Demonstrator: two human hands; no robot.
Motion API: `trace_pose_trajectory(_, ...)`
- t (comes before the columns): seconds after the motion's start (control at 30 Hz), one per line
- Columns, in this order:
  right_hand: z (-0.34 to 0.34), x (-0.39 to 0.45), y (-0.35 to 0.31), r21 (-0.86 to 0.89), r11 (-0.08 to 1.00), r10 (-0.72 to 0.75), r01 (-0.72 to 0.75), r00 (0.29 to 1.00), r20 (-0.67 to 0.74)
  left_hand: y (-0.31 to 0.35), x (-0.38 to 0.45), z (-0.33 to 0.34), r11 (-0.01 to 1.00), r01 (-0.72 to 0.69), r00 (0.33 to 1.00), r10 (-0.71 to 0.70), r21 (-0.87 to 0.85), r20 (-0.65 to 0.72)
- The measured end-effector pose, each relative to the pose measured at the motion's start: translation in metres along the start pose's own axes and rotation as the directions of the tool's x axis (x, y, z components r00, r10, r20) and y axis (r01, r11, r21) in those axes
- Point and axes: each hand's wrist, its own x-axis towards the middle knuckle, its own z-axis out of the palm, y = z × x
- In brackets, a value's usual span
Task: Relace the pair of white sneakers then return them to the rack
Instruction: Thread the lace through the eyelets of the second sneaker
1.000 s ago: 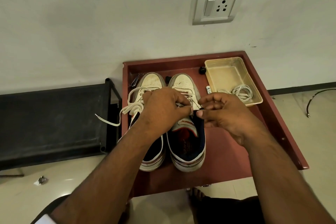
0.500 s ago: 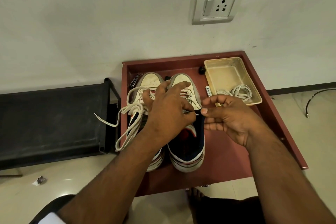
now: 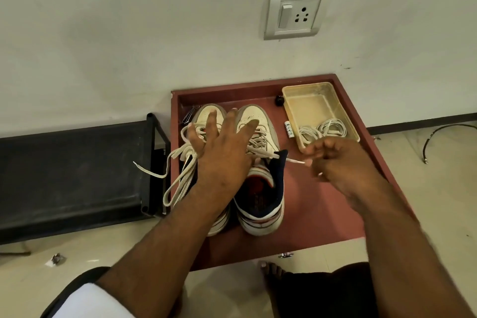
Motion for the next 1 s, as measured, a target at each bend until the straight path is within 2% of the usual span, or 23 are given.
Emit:
trace_pose_trajectory(0.1, -0.034, -0.019, 0.014, -0.133, 0.991, 0.006, -0.032, 0.981, -0.194, 0.000, -0.005, -0.001, 1.000, 0.000, 1.000, 0.000, 0.015, -0.016)
trace_pose_trajectory(0.17, -0.048, -0.032, 0.024, -0.228, 0.969, 0.006, -0.096, 0.931, -0.366, -0.002, -0.012, -0.003, 1.000, 0.014, 1.000, -0.014, -0.012, -0.025)
trace_pose_trajectory(0.23, -0.044, -0.044, 0.026, -0.338, 0.934, -0.061, -0.114, 0.883, -0.466, -0.005, -0.022, -0.006, 0.997, 0.037, 0.996, -0.043, -0.070, -0.079)
trace_pose_trajectory(0.3, -0.025, -0.048, 0.022, -0.425, 0.905, -0.191, -0.009, 0.884, -0.426, -0.008, -0.032, -0.009, 0.990, 0.057, 0.984, -0.078, -0.127, -0.161)
trace_pose_trajectory(0.37, 0.005, -0.046, 0.014, -0.360, 0.923, -0.239, 0.131, 0.932, -0.273, -0.013, -0.038, -0.012, 0.986, 0.092, 0.977, -0.117, -0.139, -0.177)
trace_pose_trajectory(0.43, 0.034, -0.039, 0.011, -0.254, 0.948, -0.222, 0.191, 0.970, -0.099, -0.015, -0.040, -0.011, 0.984, 0.145, 0.983, -0.156, -0.107, -0.096)
trace_pose_trajectory(0.47, 0.045, -0.035, 0.012, -0.265, 0.940, -0.239, 0.216, 0.969, -0.057, -0.016, -0.040, -0.011, 0.982, 0.164, 0.984, -0.169, -0.093, -0.052)
trace_pose_trajectory(0.57, 0.052, -0.021, 0.021, -0.193, 0.961, -0.218, 0.198, 0.972, -0.092, -0.015, -0.040, -0.010, 0.977, 0.185, 0.982, -0.180, -0.105, 0.060)
trace_pose_trajectory(0.63, 0.038, -0.017, 0.024, -0.127, 0.986, -0.135, 0.113, 0.973, -0.189, -0.016, -0.041, -0.010, 0.970, 0.207, 0.977, -0.197, -0.129, 0.087)
trace_pose_trajectory(0.67, 0.025, -0.017, 0.027, -0.160, 0.985, -0.106, 0.062, 0.952, -0.286, -0.018, -0.041, -0.010, 0.965, 0.220, 0.974, -0.211, -0.142, 0.079)
trace_pose_trajectory(0.77, -0.017, -0.022, 0.035, -0.196, 0.980, -0.085, -0.045, 0.788, -0.610, -0.023, -0.041, -0.013, 0.948, 0.252, 0.968, -0.244, -0.195, 0.063)
trace_pose_trajectory(0.83, -0.026, -0.028, 0.038, -0.118, 0.993, -0.086, 0.006, 0.726, -0.682, -0.022, -0.044, -0.015, 0.942, 0.253, 0.967, -0.254, -0.221, 0.024)
trace_pose_trajectory(0.87, -0.021, -0.031, 0.038, -0.060, 0.997, -0.074, 0.045, 0.741, -0.667, -0.021, -0.048, -0.014, 0.936, 0.242, 0.963, -0.263, -0.255, -0.050)
trace_pose_trajectory(0.93, 0.007, -0.034, 0.038, 0.077, 0.996, 0.000, 0.049, 0.847, -0.532, -0.020, -0.057, -0.013, 0.911, 0.181, 0.918, -0.292, -0.370, -0.270)
trace_pose_trajectory(0.97, 0.024, -0.036, 0.037, 0.138, 0.990, 0.050, 0.009, 0.908, -0.415, -0.020, -0.061, -0.013, 0.880, 0.149, 0.898, -0.312, -0.452, -0.311)
trace_pose_trajectory(1.0, 0.040, -0.038, 0.035, 0.223, 0.974, 0.110, -0.045, 0.951, -0.289, -0.019, -0.063, -0.014, 0.841, 0.139, 0.909, -0.318, -0.522, -0.270)
